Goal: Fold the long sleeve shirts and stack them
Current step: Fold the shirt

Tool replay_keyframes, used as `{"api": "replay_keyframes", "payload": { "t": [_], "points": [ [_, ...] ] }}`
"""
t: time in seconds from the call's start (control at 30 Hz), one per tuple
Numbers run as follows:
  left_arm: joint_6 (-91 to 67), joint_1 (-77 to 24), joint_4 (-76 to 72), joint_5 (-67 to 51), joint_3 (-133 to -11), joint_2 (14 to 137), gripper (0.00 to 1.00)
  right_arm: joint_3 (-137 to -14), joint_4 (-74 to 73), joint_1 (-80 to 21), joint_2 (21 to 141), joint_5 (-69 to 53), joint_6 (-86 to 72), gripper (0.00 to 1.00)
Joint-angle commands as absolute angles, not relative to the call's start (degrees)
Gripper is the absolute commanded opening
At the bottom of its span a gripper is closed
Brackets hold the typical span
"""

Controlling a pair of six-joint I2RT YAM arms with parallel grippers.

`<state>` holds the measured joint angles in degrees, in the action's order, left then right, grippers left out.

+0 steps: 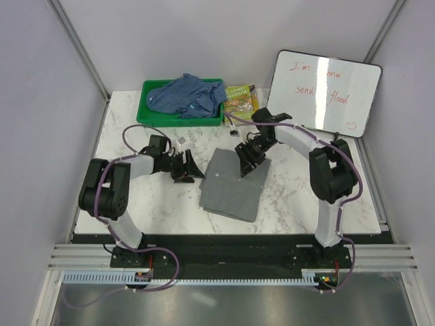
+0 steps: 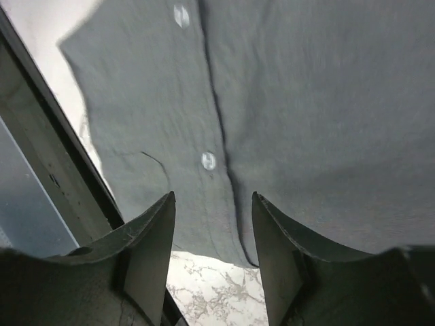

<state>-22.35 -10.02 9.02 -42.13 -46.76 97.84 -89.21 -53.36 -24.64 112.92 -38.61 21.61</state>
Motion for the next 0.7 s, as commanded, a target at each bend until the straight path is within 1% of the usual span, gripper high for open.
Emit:
{"api": "replay_keyframes", "payload": {
  "t": [0.0, 0.13, 0.27, 0.67],
  "points": [
    [-20.2, -12.4, 4.8, -43.7, -49.7, 101.9, 0.69, -84.3, -49.8, -24.5, 116.7, -34.7, 19.2, 0.55],
    [-22.0, -12.7, 3.5, -44.2, -50.0, 105.4, 0.68, -84.3, -47.5, -24.2, 121.5, -31.9, 18.2, 0.51],
    [-22.6, -12.9, 2.5, -44.7, -49.9, 107.6, 0.66, -85.3, -46.9, -23.6, 124.7, -29.6, 18.5, 0.49],
    [-27.0, -13.3, -2.0, -48.6, -50.4, 114.1, 0.60, -88.4, -48.1, -22.8, 126.3, -27.9, 19.9, 0.47]
  ]
}}
